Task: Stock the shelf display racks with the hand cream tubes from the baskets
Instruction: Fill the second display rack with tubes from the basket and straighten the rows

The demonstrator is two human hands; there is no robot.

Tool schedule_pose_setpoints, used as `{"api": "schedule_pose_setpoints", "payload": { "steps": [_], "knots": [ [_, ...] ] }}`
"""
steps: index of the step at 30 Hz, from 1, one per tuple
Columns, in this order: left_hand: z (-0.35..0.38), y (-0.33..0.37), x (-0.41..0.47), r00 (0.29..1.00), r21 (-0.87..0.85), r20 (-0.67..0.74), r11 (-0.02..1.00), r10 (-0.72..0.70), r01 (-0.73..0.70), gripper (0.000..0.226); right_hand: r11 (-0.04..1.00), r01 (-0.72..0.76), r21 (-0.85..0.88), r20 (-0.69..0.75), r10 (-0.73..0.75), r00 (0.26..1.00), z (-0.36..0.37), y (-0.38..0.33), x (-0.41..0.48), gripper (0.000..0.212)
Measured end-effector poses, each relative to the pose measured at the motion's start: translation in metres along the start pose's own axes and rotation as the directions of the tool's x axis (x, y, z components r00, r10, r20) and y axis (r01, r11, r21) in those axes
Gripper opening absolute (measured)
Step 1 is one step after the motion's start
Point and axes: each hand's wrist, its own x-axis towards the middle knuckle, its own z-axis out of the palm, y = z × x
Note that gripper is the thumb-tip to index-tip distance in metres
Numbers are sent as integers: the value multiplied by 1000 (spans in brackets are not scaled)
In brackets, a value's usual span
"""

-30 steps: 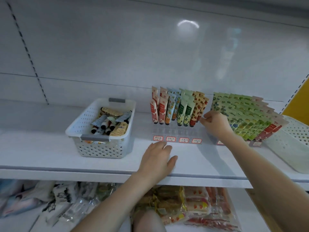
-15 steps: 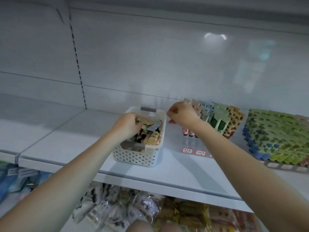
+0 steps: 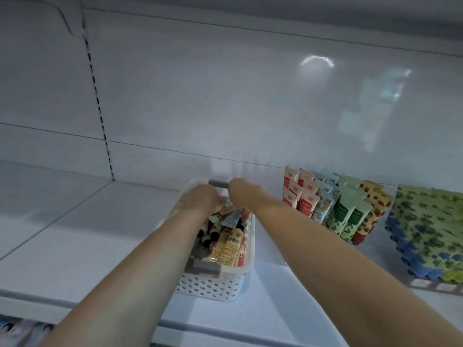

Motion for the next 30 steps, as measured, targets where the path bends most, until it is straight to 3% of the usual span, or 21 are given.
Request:
{"api": "schedule_pose_setpoints", "payload": {
  "steps": [3, 7, 11, 13, 14, 16, 20, 25, 30],
  "knots": [
    [-2, 0, 9, 997, 39, 68, 999, -20, 18, 37, 997, -24, -73, 55, 28, 998, 2, 0, 13, 18],
    [-24, 5, 8, 934, 135, 336, 987, -124, 82, 31, 989, -28, -144, 78, 39, 996, 11, 1, 25, 26],
    [-24, 5, 7, 935, 294, 333, 956, -121, 19, 27, 987, 10, -163, 79, 3, 997, 14, 5, 31, 26],
    [-15, 2, 13, 939, 337, 320, 941, -121, 7, 34, 990, 16, -137, 60, -7, 998, 15, 7, 32, 12],
    [-11, 1, 14, 948, 332, 295, 943, -115, 10, 35, 994, 7, -108, 38, -3, 999, 15, 8, 32, 7],
    [-8, -2, 13, 962, 325, 254, 946, -96, 9, 36, 1000, -20, 15, 8, 20, 1000, 17, 9, 35, 17],
    [-12, 3, 7, 956, 322, 286, 946, -70, -27, 38, 959, -29, 283, -64, 49, 997, 14, 14, 32, 25],
    [-15, 9, 0, 948, 287, 306, 958, -91, -1, 42, 895, -3, 446, -146, 76, 986, 1, 25, 18, 17],
    [-19, -3, -15, 947, 141, 309, 989, -91, 49, 28, 805, 84, 588, -197, 41, 980, -9, 35, 0, 33]
  ]
}}
